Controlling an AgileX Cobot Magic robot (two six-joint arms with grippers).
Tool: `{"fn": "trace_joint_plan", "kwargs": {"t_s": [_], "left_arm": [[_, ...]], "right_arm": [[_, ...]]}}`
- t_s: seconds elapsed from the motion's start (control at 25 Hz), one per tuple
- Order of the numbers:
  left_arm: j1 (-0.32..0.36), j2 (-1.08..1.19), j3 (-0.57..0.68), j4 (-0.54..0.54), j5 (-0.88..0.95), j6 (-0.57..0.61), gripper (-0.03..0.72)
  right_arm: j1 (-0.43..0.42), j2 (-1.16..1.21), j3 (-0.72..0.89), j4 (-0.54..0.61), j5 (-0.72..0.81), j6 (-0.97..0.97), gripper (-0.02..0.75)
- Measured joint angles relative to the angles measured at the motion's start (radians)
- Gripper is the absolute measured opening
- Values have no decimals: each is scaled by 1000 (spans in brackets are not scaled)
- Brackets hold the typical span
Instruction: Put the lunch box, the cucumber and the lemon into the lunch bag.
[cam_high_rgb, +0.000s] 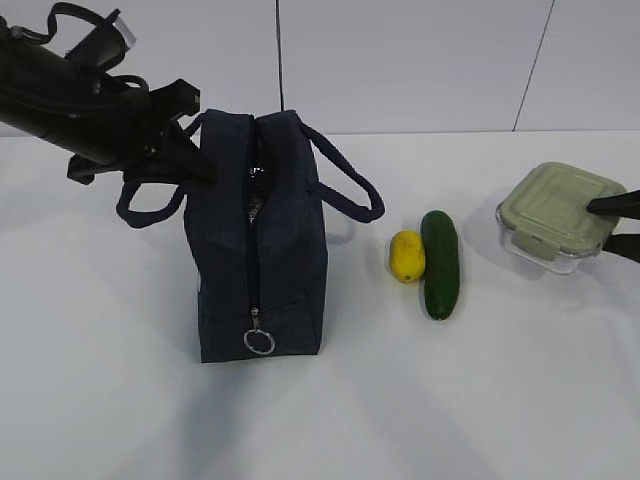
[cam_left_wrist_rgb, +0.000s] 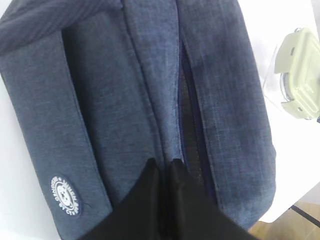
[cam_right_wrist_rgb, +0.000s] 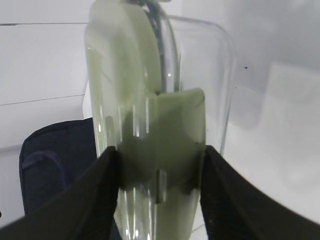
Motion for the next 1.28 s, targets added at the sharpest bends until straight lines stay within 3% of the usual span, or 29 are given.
{"fn": "trace_joint_plan", "kwargs": {"t_s": [0.32, 0.96, 1.28], "left_arm": [[-2, 0, -33, 7, 36, 0, -4], [-8, 1, -86, 50, 82, 0, -5], [-31, 1, -86, 50, 90, 0, -5]], "right_arm": [[81, -23, 2, -4, 3, 12, 368], [96, -81, -55, -6, 5, 109, 368], [206, -90, -157, -17, 10, 199, 368]]}}
